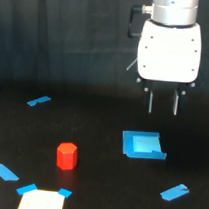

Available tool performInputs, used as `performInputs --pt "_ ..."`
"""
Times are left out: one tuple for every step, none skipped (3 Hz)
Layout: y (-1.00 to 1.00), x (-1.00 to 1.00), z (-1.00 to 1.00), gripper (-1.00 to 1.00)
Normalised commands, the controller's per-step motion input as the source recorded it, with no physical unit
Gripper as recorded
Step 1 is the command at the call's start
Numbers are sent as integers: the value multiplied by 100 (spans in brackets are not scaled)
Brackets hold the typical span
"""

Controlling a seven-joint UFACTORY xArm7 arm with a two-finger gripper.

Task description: Pick up the red object from the table

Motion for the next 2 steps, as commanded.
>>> performInputs --pt "-40 -100 89 -91" --pt "-67 100 100 44"
